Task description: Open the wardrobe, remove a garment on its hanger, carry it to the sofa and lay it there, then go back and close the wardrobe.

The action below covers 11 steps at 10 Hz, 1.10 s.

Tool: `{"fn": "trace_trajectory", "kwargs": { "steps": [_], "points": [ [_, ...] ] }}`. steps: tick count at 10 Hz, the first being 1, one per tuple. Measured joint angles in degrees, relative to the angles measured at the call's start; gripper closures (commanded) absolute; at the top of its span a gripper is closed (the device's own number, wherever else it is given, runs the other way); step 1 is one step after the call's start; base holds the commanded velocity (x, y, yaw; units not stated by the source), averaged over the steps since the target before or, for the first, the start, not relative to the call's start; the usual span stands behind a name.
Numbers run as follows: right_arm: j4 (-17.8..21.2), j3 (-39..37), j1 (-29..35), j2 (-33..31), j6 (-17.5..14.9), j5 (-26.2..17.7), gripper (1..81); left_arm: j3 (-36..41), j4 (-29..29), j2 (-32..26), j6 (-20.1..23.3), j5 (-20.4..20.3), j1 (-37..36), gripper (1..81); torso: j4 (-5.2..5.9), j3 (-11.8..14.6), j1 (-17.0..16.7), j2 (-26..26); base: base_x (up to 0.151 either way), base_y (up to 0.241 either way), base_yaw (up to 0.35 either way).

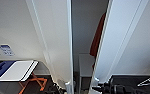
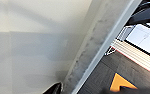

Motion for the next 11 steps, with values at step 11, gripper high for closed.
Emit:
{"fn": "trace_trajectory", "kwargs": {
  "steps": [11],
  "points": [
    [-0.2, 10.9, -8.1, -22.8, 2.7, 0.6, 1.0, 3.2, -0.8, -18.8, -0.8, -23.6, 24.8, 1.0, -0.02, 0.1, 0.0, 0.0, 0.0, 0.0, 0.0]
  ]
}}
